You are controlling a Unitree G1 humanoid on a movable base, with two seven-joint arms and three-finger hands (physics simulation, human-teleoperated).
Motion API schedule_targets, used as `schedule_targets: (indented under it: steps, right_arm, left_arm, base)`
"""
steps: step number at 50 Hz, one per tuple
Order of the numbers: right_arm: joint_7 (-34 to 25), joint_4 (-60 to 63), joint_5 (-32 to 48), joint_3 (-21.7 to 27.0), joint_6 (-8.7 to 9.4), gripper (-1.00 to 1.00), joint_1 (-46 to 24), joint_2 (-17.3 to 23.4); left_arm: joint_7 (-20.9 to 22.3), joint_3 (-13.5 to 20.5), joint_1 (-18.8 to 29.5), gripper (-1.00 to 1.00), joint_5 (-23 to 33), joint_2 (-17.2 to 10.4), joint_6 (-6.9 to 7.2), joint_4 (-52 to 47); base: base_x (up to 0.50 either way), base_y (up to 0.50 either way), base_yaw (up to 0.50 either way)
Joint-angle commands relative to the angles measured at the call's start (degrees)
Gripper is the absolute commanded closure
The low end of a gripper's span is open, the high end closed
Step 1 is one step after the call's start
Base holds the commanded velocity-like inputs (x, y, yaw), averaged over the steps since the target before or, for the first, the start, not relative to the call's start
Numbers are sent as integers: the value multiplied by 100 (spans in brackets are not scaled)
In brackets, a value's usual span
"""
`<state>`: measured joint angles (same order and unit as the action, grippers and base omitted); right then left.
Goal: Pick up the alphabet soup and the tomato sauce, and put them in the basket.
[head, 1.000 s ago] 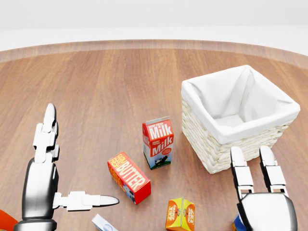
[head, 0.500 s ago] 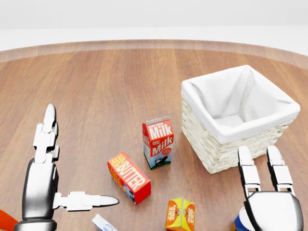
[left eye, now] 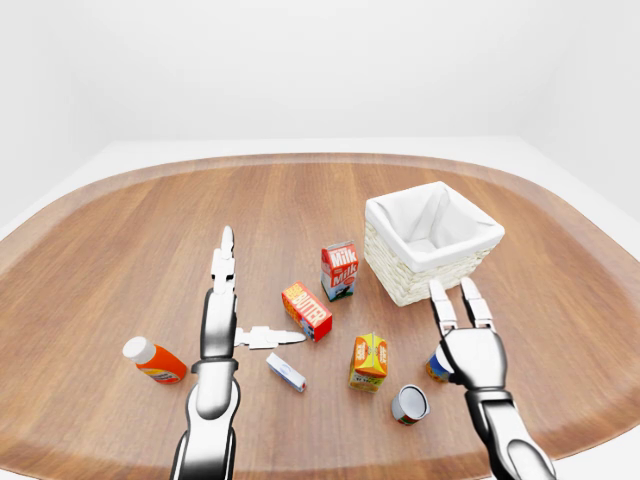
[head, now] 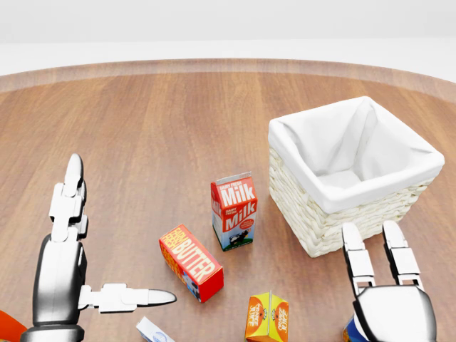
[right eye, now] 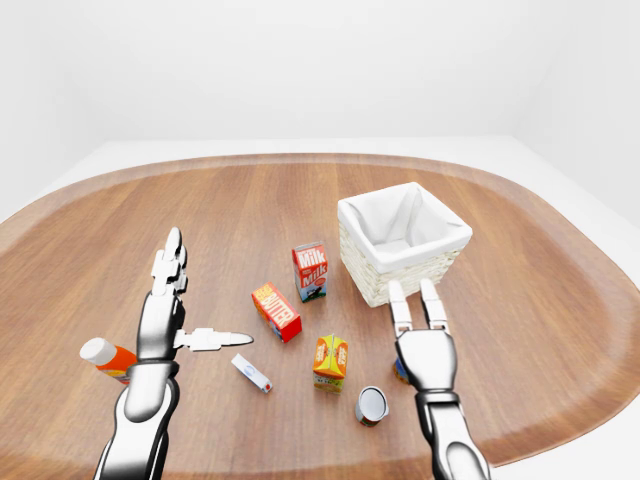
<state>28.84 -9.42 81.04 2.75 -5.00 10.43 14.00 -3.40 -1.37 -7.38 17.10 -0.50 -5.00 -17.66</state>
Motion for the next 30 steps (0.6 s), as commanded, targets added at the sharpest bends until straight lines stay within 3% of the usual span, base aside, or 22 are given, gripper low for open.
schedule_targets:
  steps: [1, 30]
  right_arm:
    - [116, -309, 63, -104, 0, -100, -123, 66]
    - [116, -852, 89, -116, 0, -100, -249, 220]
  left_arm:
    - [-2, 8, -24, -100, -26, -1, 0, -45]
    - [-1, 8, -24, -100, -23, -3, 0, -45]
  base:
    - [0, 0, 0]
    - [0, 0, 0]
